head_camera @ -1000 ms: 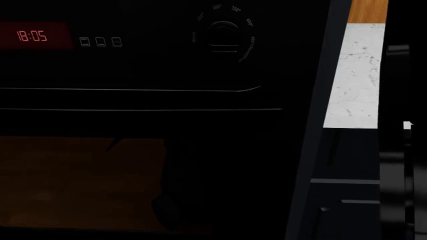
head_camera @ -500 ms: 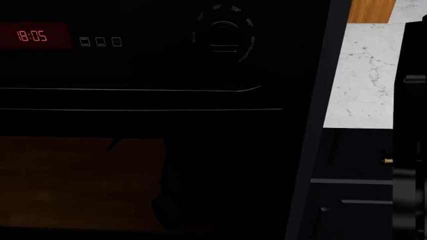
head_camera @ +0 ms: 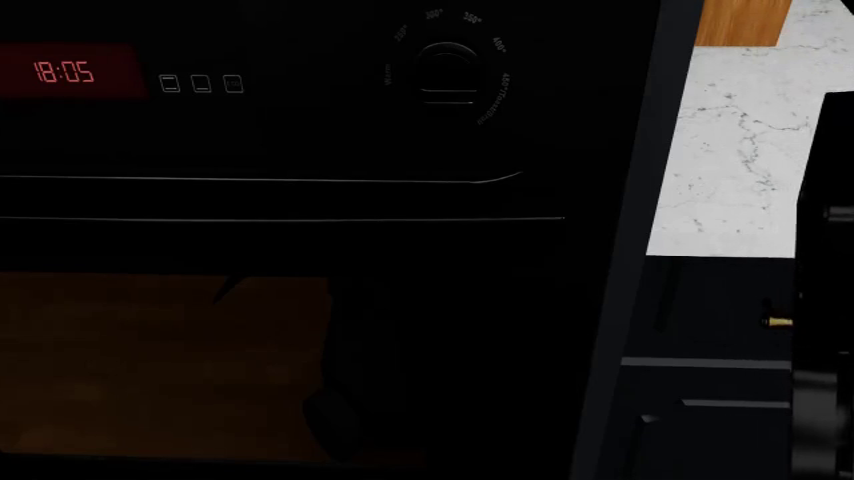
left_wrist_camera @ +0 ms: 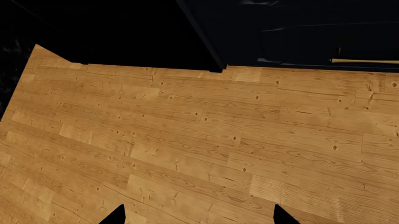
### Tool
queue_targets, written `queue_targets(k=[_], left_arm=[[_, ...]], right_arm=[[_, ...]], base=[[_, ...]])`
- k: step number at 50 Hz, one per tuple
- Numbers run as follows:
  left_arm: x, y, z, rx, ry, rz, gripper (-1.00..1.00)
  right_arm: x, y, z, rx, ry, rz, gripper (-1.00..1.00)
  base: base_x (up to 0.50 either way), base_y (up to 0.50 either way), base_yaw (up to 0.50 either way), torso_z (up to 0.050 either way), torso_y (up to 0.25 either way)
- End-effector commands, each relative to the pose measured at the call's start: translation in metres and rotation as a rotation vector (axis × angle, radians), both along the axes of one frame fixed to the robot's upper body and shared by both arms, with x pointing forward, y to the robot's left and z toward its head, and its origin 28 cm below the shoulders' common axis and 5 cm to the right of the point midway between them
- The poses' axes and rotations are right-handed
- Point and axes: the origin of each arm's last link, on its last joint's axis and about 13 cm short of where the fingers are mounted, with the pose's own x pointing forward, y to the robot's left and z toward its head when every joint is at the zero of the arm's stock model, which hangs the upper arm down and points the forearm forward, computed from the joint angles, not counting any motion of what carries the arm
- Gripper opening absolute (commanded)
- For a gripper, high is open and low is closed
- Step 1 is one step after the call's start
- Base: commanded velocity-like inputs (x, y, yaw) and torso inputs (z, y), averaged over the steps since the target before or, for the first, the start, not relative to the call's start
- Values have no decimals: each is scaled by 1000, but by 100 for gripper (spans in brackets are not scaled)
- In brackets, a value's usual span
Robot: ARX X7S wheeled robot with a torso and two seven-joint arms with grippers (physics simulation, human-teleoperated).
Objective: Press the stop button on the microwave
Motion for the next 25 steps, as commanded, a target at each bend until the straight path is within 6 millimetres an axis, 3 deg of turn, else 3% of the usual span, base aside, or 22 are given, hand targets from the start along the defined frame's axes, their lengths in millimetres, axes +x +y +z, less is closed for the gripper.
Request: queue_targets(k=[1,8,25], left_arm=[[0,0,0,0,0,0,100],[0,0,0,0,0,0,100],[0,0,0,0,0,0,100]], right_arm=[[-13,3,-10,-28,26,26,-100],[-30,12,-9,-40,18,81,-100],[-27,12,-15,-56,21,70,-100]], base=[[0,0,0,0,0],[0,0,0,0,0],[0,0,0,0,0]])
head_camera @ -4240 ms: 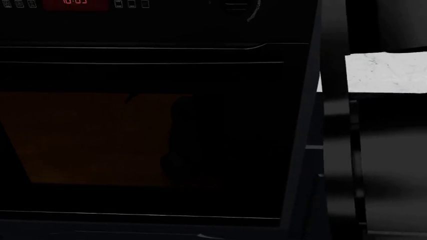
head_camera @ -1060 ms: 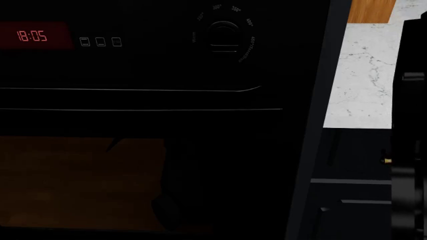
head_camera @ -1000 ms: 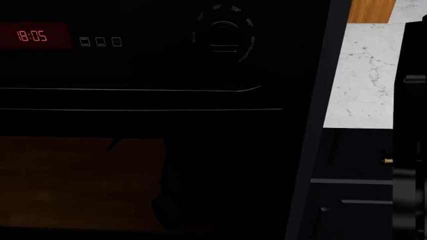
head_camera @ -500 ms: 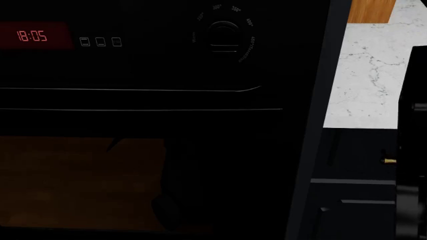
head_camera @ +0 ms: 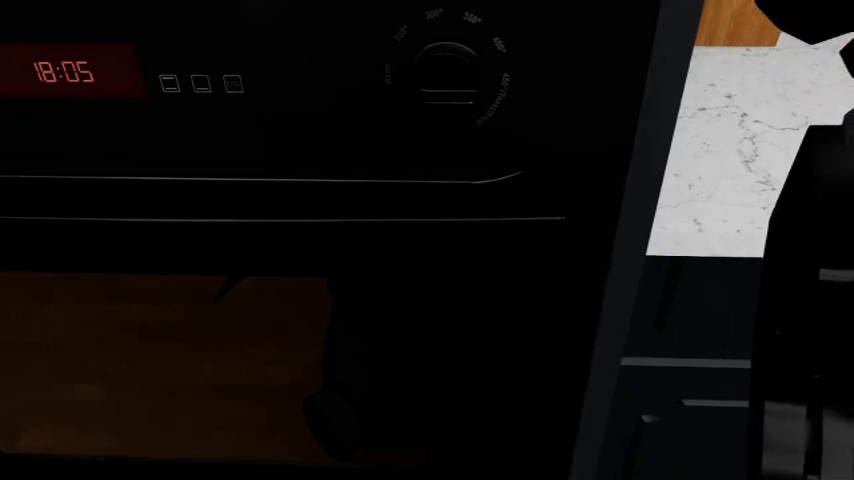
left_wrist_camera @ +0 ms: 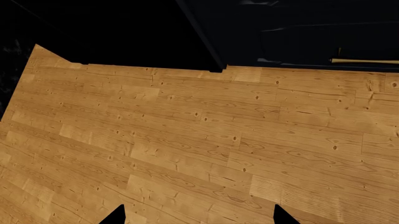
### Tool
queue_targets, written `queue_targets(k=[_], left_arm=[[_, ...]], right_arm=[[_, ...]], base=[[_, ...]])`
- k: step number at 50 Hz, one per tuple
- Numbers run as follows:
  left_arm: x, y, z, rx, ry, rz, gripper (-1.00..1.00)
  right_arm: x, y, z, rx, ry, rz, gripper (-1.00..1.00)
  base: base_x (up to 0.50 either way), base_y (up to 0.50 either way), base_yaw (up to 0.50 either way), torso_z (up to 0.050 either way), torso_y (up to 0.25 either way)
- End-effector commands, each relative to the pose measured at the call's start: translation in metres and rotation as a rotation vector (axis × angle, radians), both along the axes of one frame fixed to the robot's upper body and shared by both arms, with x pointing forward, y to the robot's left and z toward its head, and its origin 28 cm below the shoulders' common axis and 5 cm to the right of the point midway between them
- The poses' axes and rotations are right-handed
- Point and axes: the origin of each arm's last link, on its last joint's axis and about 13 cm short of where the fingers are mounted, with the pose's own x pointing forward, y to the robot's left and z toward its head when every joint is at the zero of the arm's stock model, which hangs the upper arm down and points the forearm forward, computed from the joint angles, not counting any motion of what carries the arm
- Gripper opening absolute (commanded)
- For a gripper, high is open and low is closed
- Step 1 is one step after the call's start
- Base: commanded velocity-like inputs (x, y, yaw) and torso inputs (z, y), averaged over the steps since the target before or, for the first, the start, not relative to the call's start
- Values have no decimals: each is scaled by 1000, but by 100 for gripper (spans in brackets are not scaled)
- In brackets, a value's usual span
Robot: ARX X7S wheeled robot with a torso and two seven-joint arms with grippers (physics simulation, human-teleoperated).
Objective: Press the stop button on the microwave
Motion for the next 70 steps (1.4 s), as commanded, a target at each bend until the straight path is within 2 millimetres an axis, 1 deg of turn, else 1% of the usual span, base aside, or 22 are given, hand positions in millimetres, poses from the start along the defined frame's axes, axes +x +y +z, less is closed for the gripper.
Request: queue_targets(k=[1,6,16,20,28,32,37,48,61,70], left_arm=[[0,0,0,0,0,0,100],[0,0,0,0,0,0,100],[0,0,0,0,0,0,100],[0,0,0,0,0,0,100],[0,0,0,0,0,0,100],[0,0,0,0,0,0,100],[0,0,0,0,0,0,100],[0,0,0,0,0,0,100],[0,0,0,0,0,0,100],[0,0,0,0,0,0,100]], right_arm=[[0,2,-1,-11,-6,1,-100],[4,4,0,-13,-12,4,-100],[15,8,8,-16,-26,-6,-100],[18,7,14,-18,-42,-10,-100],[31,11,18,-16,-40,-9,-100],[42,9,13,-11,-25,-18,-100],[52,8,12,-4,-16,-26,-100],[61,11,10,-11,-6,-26,-100],[80,12,2,-13,14,-36,-100],[88,14,1,-14,24,-37,-100]], base=[[0,0,0,0,0],[0,0,0,0,0],[0,0,0,0,0],[0,0,0,0,0],[0,0,0,0,0],[0,0,0,0,0],[0,0,0,0,0],[0,0,0,0,0],[0,0,0,0,0],[0,0,0,0,0]])
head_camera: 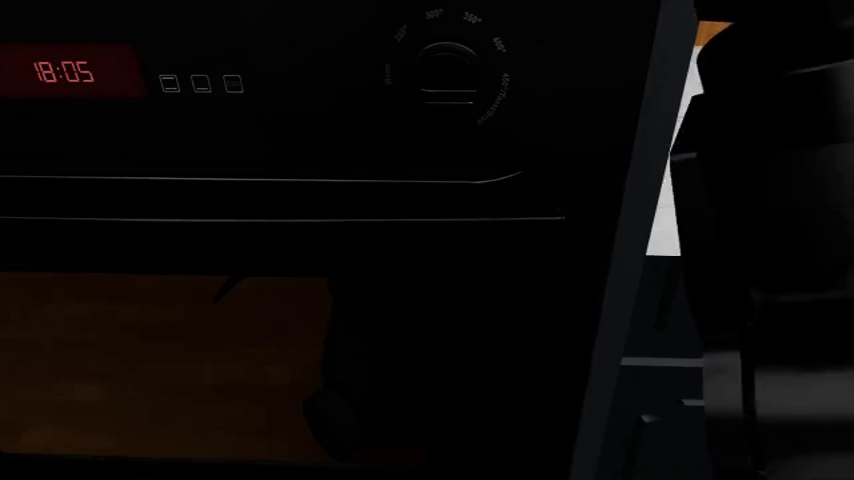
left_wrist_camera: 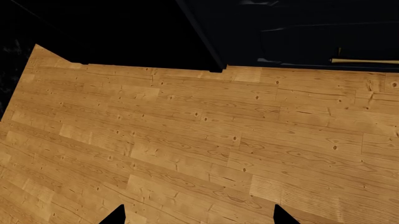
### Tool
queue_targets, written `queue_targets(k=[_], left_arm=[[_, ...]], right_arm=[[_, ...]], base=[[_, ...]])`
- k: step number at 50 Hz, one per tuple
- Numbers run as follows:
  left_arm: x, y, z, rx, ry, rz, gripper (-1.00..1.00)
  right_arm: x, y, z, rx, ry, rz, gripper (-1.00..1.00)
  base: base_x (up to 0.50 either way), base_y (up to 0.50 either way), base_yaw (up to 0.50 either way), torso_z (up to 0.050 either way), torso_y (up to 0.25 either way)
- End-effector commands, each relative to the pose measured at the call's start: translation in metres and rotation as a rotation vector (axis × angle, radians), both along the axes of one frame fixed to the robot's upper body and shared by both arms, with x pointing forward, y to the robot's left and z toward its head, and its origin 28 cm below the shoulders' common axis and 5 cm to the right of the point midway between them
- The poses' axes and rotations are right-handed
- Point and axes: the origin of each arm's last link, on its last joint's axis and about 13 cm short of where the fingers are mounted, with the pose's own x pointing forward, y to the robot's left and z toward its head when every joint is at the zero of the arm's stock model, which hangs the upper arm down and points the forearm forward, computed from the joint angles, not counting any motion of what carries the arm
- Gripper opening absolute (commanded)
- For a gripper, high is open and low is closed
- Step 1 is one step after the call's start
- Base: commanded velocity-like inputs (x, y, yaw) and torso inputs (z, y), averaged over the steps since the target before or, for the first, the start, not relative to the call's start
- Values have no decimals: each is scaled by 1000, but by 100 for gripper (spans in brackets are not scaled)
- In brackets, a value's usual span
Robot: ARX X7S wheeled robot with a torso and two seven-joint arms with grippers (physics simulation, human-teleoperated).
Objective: Press the stop button on the microwave
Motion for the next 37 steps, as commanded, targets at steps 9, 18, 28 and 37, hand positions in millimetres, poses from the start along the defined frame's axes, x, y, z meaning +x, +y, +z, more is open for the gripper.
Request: queue_targets(k=[9,18,28,37], left_arm=[[0,0,0,0,0,0,100],[0,0,0,0,0,0,100],[0,0,0,0,0,0,100],[0,0,0,0,0,0,100]], right_arm=[[20,3,-5,-5,19,-4,-100],[33,2,-11,-2,36,-10,-100],[41,-1,-16,3,49,-18,-100],[37,-6,-15,0,42,-23,-100]], base=[[0,0,0,0,0],[25,2,9,2,0],[24,3,11,5,0],[24,3,10,5,0]])
